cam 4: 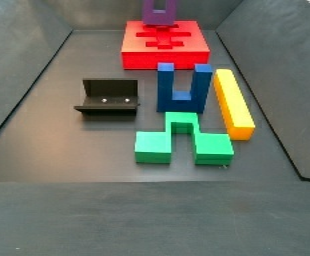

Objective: Pick up the purple object. Move up. Place the purple object on the fixture. Regrasp the purple object. Move to above the board. Insert the purple object.
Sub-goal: Insert the purple object.

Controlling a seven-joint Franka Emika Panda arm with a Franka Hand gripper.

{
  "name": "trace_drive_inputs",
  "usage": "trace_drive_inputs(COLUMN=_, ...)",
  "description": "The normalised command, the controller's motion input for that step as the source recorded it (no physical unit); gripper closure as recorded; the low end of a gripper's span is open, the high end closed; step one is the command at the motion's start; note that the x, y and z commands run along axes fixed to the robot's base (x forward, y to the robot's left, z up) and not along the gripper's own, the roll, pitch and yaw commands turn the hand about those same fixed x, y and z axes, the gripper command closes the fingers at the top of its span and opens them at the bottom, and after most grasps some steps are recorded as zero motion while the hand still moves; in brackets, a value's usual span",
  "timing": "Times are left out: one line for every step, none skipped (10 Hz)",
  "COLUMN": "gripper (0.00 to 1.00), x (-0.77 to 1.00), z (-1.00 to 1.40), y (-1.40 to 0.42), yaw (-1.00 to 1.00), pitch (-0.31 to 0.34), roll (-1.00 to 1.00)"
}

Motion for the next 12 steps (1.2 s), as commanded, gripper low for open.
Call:
trace_drive_inputs(gripper=1.0, x=0.0, z=-0.03, y=0.0, yaw=0.0, pitch=0.0, roll=0.03)
trace_drive_inputs(gripper=1.0, x=0.0, z=-0.05, y=0.01, yaw=0.0, pitch=0.0, roll=0.02)
trace_drive_inputs(gripper=1.0, x=0.0, z=-0.05, y=0.0, yaw=0.0, pitch=0.0, roll=0.0)
trace_drive_inputs(gripper=1.0, x=-0.01, z=-0.07, y=0.0, yaw=0.0, pitch=0.0, roll=0.0)
trace_drive_inputs(gripper=1.0, x=-0.05, z=-0.07, y=0.02, yaw=0.0, pitch=0.0, roll=0.0)
trace_drive_inputs(gripper=1.0, x=-0.08, z=-0.09, y=0.03, yaw=0.0, pitch=0.0, roll=0.01)
trace_drive_inputs(gripper=1.0, x=-0.07, z=-0.09, y=0.03, yaw=-0.01, pitch=0.0, roll=0.0)
trace_drive_inputs(gripper=1.0, x=-0.06, z=-0.08, y=0.01, yaw=0.0, pitch=0.0, roll=0.0)
trace_drive_inputs(gripper=1.0, x=-0.08, z=-0.09, y=0.0, yaw=-0.01, pitch=0.0, roll=0.0)
trace_drive_inputs(gripper=1.0, x=-0.07, z=-0.1, y=0.0, yaw=-0.02, pitch=0.0, roll=-0.01)
trace_drive_inputs(gripper=1.0, x=0.0, z=-0.05, y=-0.08, yaw=0.0, pitch=0.0, roll=-0.02)
trace_drive_inputs(gripper=1.0, x=0.0, z=-0.02, y=-0.12, yaw=0.0, pitch=0.0, roll=-0.02)
